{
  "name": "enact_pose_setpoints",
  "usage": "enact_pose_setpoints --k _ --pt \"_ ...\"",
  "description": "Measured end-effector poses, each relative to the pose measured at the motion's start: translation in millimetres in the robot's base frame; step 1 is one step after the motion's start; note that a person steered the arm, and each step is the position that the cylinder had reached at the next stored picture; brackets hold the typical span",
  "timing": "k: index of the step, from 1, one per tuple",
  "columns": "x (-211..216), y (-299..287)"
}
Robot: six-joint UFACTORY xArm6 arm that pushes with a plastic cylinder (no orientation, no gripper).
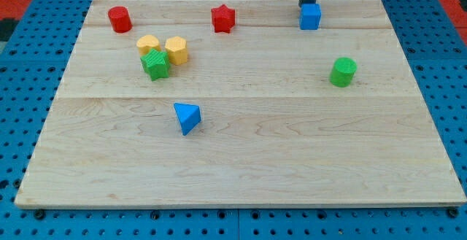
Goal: Keep the blue triangle at the center left
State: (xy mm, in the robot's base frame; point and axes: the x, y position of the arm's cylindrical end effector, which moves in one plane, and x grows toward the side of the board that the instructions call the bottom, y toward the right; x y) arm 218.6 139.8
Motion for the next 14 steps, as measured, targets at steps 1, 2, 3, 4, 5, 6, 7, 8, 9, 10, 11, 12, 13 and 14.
enact_pose_setpoints --k 1,2,3,4,5,6,7,8,9,10,11,12,13,14 --pt "-16 17" --pt "-27 35" --pt "-24 84" --pt "-22 167" --pt "14 202" --pt "38 205" --pt "42 205" --pt "42 205" --pt "57 184" --pt "81 155" --pt "108 139" --pt "99 83" --pt "146 -10" --pt "217 -55"
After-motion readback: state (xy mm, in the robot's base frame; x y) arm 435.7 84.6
